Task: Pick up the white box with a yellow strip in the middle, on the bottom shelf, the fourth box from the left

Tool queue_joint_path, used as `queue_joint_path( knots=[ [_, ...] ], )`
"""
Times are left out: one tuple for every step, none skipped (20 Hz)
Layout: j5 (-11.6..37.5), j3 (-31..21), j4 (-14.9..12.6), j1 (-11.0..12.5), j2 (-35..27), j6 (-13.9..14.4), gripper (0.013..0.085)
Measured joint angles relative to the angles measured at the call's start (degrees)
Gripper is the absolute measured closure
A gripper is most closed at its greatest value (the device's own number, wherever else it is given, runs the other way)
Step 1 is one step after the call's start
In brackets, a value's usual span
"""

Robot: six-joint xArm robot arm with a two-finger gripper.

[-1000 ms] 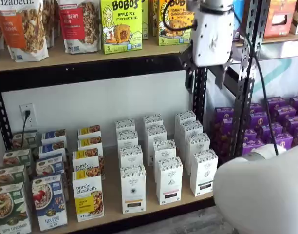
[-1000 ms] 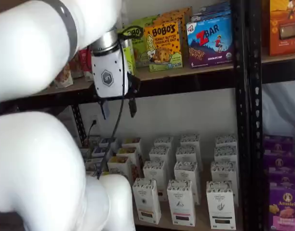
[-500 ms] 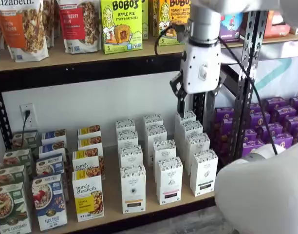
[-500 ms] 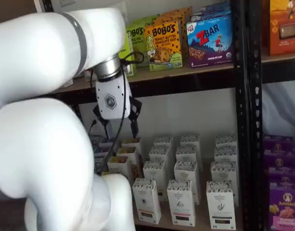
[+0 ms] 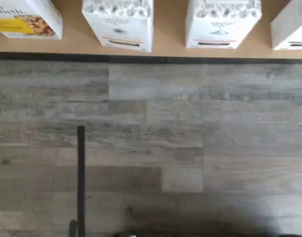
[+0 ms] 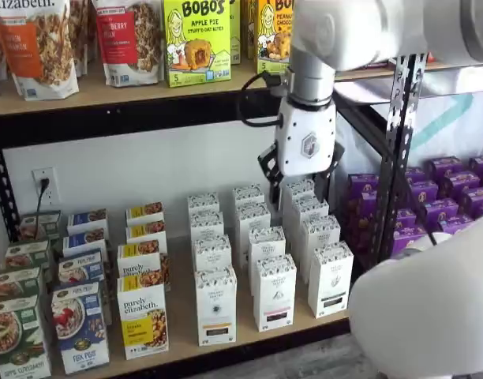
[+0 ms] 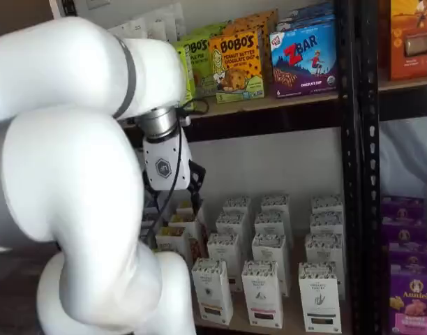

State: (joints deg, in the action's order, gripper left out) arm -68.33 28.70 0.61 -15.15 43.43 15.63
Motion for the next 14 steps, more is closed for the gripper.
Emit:
queue_joint_path(
  knots=[
    [1.6,-0.2,0.5,-0.1,-1.0,-0.1,0.013],
    [3.0,-0.3,0.9,-0.2,-2.0,-0.2,0.013],
    [4.8,-0.3,1.1,-0.3,-3.6,-0.2,0.013],
    [6.5,-0.4,1.5,-0.4,-4.9,-0.4,0.013],
    [8.0,-0.3,1.9,-0.4,-6.4,-0.6,0.013],
    [9.6,-0.1,2.1,-0.4,-8.0,-0.8,0.013],
    [11.1,0.1,2.4,-0.5,-9.6,-0.9,0.013],
    [12.3,0.3,2.5,-0.6,-10.9,-1.0,0.013],
    [13.5,0.6,2.4,-0.7,-12.5,-0.8,0.013],
    [14.9,0.8,1.9,-1.0,-14.3,-0.3,0.013],
    [16.6,1.2,1.4,-1.3,-16.3,0.3,0.013],
    [18.2,1.4,1.3,-1.5,-18.1,0.4,0.013],
    [19.4,1.5,1.4,-1.5,-19.5,0.4,0.013],
    [20.4,1.8,1.6,-1.5,-20.8,0.2,0.013]
  ],
)
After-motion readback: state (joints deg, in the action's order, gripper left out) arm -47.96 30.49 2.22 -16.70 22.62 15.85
